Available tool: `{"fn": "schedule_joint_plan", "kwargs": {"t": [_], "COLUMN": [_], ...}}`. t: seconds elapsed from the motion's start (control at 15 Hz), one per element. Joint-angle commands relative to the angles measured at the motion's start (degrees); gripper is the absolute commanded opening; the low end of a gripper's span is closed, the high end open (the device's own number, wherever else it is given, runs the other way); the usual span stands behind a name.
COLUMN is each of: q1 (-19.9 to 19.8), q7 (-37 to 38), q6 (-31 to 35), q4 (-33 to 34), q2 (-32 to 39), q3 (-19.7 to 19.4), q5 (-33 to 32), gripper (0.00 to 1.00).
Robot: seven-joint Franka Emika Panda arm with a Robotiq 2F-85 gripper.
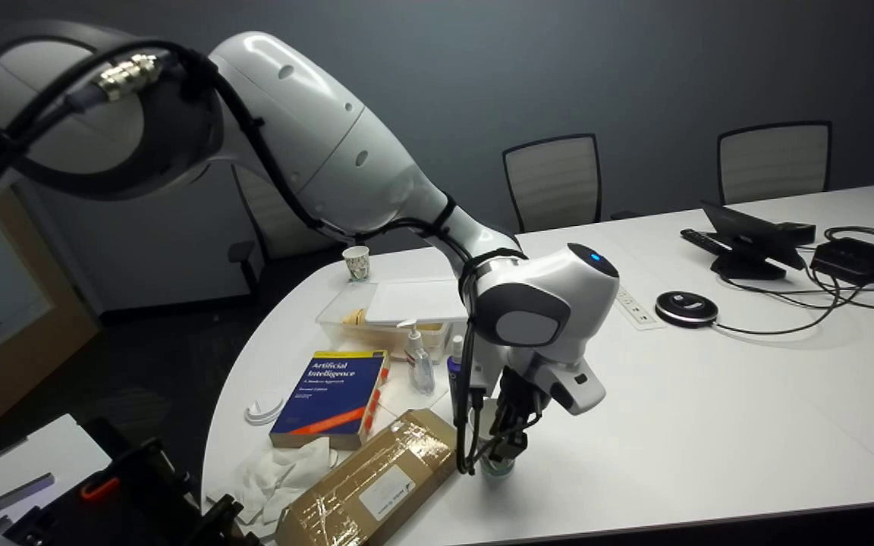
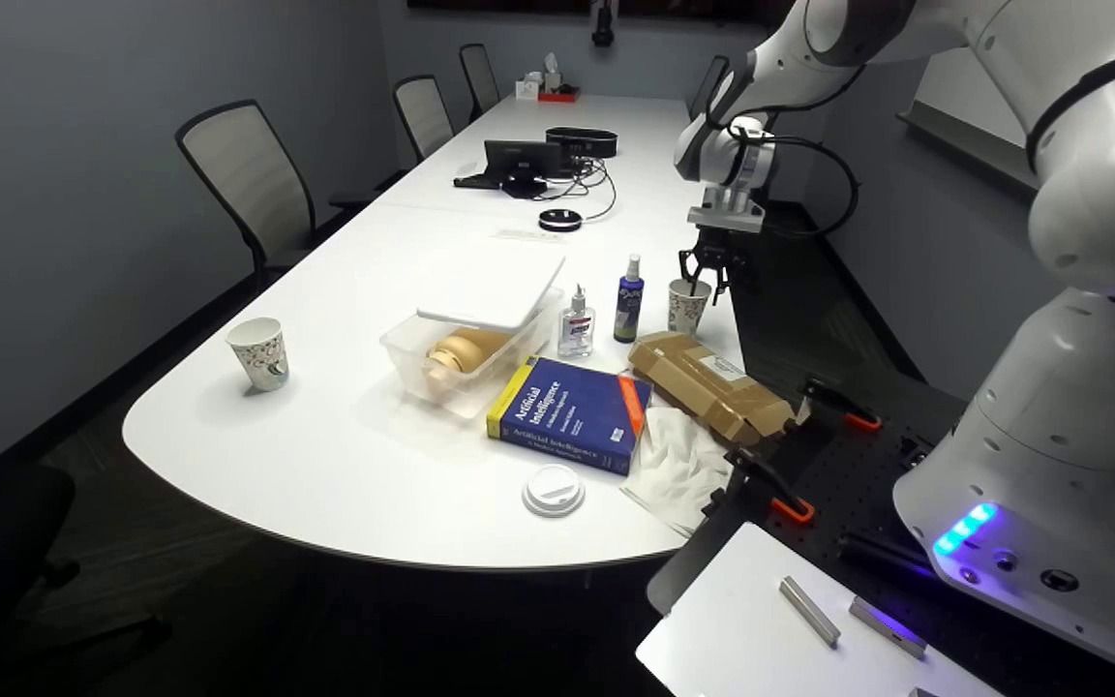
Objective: Move the cup next to the book to the right of the blue spray bottle
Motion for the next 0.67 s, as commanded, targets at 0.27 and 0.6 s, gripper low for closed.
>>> {"fn": "schedule_joint_plan", "kwargs": {"t": [0.27, 0.6], "q1": [1.5, 3.2], "q7": [1.1, 0.8], "q6": [0.3, 0.0], "q4": [-4.8, -9.4], "q2": [-8.1, -15.9], "q3": [-0.5, -1.3], "q5": [-0.4, -2.1], "gripper": [1.0, 1.0]}}
